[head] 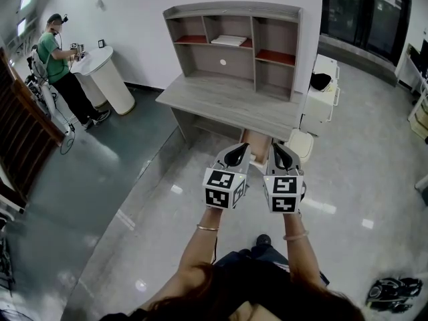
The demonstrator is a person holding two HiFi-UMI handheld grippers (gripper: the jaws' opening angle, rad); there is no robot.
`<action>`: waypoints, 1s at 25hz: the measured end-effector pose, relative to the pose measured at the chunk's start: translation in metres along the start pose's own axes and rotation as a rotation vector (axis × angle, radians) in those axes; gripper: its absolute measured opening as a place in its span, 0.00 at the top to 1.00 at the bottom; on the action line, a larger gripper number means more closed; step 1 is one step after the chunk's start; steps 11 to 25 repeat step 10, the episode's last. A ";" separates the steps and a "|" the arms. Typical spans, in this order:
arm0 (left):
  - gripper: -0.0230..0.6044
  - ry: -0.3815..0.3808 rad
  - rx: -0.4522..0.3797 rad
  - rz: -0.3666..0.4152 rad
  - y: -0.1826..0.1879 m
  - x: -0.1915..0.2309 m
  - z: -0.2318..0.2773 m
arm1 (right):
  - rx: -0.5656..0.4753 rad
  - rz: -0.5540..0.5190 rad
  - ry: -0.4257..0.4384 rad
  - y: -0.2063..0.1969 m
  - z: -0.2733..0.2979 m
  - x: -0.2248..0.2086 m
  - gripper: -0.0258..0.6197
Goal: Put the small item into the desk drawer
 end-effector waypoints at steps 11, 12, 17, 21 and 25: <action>0.94 0.004 -0.006 0.000 0.001 0.000 0.017 | 0.010 0.025 0.026 -0.001 0.012 -0.011 0.96; 0.94 0.004 -0.006 0.000 0.001 0.000 0.017 | 0.010 0.025 0.026 -0.001 0.012 -0.011 0.96; 0.94 0.004 -0.006 0.000 0.001 0.000 0.017 | 0.010 0.025 0.026 -0.001 0.012 -0.011 0.96; 0.94 0.004 -0.006 0.000 0.001 0.000 0.017 | 0.010 0.025 0.026 -0.001 0.012 -0.011 0.96; 0.94 0.004 -0.006 0.000 0.001 0.000 0.017 | 0.010 0.025 0.026 -0.001 0.012 -0.011 0.96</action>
Point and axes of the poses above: the fingertips, and each gripper's own axes: z forward along the fingers, x to its left, y out of its top, the point moved 2 cm from there along -z, backward along the fingers, and after that the axes turned 15 degrees about z, right-handed, at the moved point
